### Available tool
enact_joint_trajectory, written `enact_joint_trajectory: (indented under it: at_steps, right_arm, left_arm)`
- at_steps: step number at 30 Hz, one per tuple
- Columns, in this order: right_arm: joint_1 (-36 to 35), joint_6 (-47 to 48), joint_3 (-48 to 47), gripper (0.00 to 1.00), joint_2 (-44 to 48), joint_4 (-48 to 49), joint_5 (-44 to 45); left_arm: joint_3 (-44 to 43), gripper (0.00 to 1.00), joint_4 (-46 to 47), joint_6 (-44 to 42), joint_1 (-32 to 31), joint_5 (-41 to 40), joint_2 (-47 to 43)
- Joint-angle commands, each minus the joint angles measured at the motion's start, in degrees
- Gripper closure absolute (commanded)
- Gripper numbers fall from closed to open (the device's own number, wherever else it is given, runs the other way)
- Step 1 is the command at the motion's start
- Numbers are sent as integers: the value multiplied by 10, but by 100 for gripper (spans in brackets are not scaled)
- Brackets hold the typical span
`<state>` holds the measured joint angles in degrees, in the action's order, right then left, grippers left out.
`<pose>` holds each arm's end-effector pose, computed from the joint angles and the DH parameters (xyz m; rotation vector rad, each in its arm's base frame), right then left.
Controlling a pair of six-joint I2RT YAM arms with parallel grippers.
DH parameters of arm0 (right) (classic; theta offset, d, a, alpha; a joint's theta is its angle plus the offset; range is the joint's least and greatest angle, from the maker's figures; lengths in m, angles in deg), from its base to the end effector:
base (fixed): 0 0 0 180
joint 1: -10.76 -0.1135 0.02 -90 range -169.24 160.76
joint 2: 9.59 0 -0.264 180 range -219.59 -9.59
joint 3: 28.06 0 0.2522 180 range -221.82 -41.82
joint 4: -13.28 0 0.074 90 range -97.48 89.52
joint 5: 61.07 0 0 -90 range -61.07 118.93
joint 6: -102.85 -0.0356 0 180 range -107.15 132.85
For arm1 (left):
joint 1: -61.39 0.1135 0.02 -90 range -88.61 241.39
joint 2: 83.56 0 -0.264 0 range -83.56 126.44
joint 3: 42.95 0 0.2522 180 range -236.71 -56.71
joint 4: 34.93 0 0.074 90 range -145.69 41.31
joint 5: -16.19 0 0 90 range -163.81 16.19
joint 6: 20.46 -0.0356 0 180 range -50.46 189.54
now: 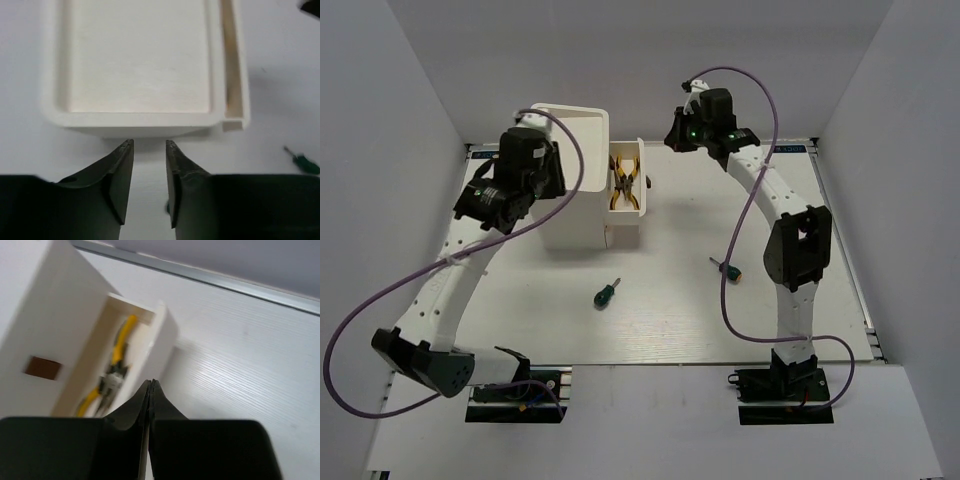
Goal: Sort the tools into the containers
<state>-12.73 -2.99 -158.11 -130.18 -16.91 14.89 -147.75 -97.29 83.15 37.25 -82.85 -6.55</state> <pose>0.4594 0.2091 0.3438 -0.2997 1.9616 0.6889 0.2520 -0.1068 0.4264 0.1094 2.1702 -0.2066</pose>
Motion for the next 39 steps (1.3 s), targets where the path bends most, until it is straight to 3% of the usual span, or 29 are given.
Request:
enact_joint_trajectory:
  at_steps: [1,6,11,15,16,18,20,21,26,31,39]
  right_arm:
    - [3,156,31,100,22,-70,87]
    - [0,196,48,100,14,-77,70]
    - [-2,219,42,91,-6,-80,29]
    - [-2,234,35,92,-25,-74,-3]
    - [-2,237,35,94,-27,-72,-12]
    - [-2,242,36,100,-34,-63,-16]
    - [-2,244,32,100,-43,-60,-25]
    - [-3,244,30,100,-45,-60,-27]
    - [-7,227,12,100,-68,-53,-87]
    - [-13,179,7,100,-76,-16,-176]
    - [-35,114,-52,100,-111,3,-257]
  left_arm:
    - [-40,54,-43,81,14,-242,-54]
    - [-45,41,-46,107,65,-265,-30]
    - [-53,38,3,107,151,-177,-2]
    - [-53,38,28,126,274,-54,48]
    - [-53,42,33,126,293,-30,66]
    - [-64,61,46,138,340,29,83]
    - [-71,78,51,145,367,73,122]
    - [-73,80,51,145,386,110,133]
    - [-7,82,168,163,398,261,176]
    - [-25,80,206,147,386,357,245]
    - [-7,78,228,128,381,430,261]
